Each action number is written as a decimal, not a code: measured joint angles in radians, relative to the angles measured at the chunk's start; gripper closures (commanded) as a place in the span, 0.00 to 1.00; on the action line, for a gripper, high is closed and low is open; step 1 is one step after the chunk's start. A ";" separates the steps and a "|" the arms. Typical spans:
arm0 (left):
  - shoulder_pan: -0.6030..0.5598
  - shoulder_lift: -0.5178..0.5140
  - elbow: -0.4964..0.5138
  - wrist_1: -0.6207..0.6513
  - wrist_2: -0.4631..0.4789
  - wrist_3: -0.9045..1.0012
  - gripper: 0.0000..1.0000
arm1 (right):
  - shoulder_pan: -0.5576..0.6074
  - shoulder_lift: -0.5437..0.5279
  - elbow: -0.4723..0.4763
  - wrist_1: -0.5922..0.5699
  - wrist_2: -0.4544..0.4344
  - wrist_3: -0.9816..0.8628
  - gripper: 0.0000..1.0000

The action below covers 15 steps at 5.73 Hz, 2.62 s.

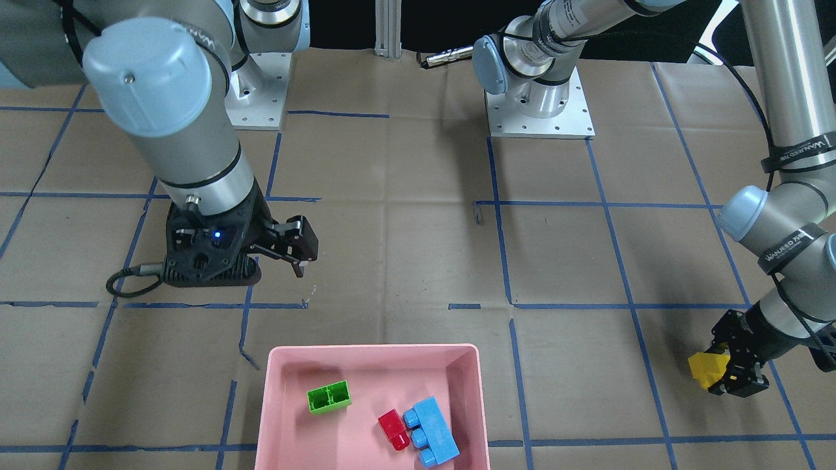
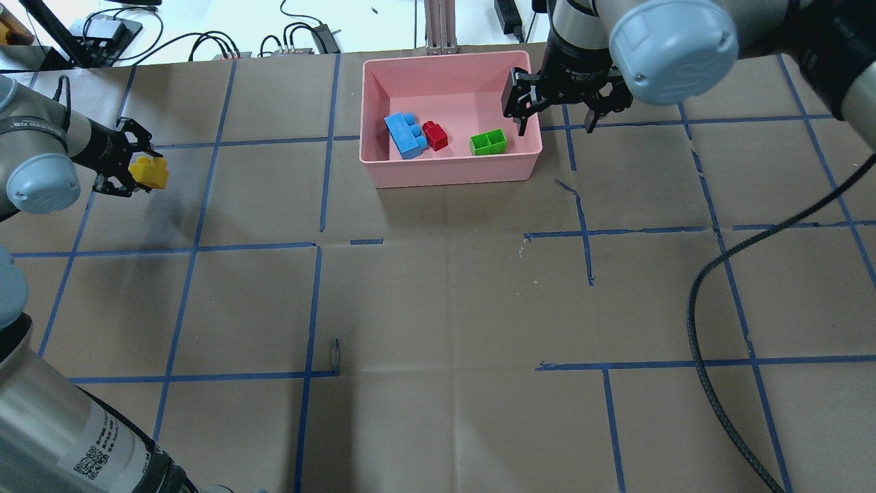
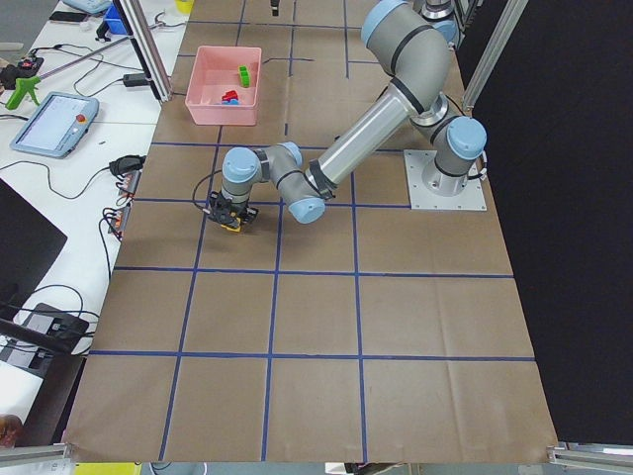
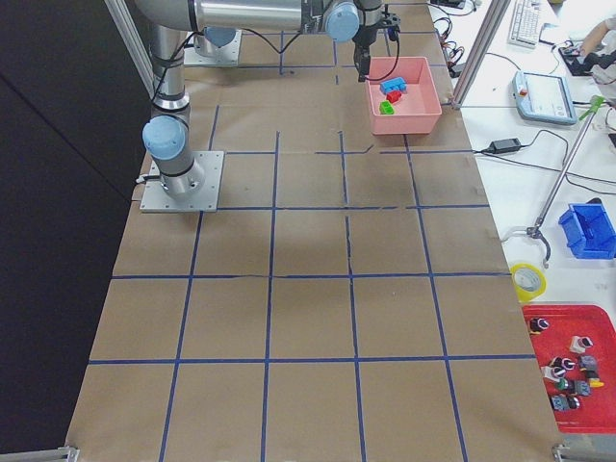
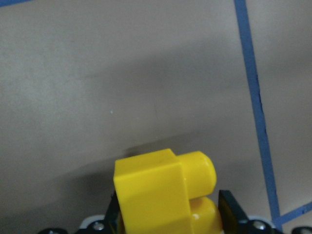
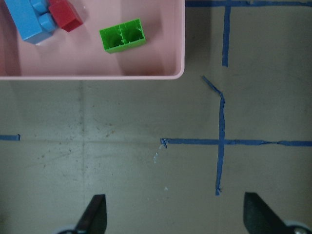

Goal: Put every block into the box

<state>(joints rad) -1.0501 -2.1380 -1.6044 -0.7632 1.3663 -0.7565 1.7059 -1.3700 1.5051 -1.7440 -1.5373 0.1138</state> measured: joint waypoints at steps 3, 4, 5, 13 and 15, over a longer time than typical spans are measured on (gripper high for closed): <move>-0.172 0.120 0.075 -0.111 0.003 0.042 0.79 | 0.002 -0.101 0.080 0.026 -0.014 -0.018 0.00; -0.224 0.129 0.142 -0.201 0.008 0.077 0.79 | 0.004 -0.145 0.099 0.065 -0.034 -0.018 0.00; -0.265 0.127 0.220 -0.304 0.012 0.135 0.79 | 0.002 -0.183 0.102 0.114 -0.044 -0.012 0.00; -0.746 -0.172 0.728 -0.592 0.255 0.464 0.19 | -0.001 -0.204 0.095 0.132 -0.048 -0.024 0.00; -0.772 -0.201 0.730 -0.546 0.257 0.460 0.01 | -0.003 -0.204 0.097 0.129 -0.047 -0.025 0.00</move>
<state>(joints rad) -1.8224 -2.3395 -0.8745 -1.3094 1.6237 -0.2967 1.7032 -1.5739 1.6024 -1.6146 -1.5847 0.0892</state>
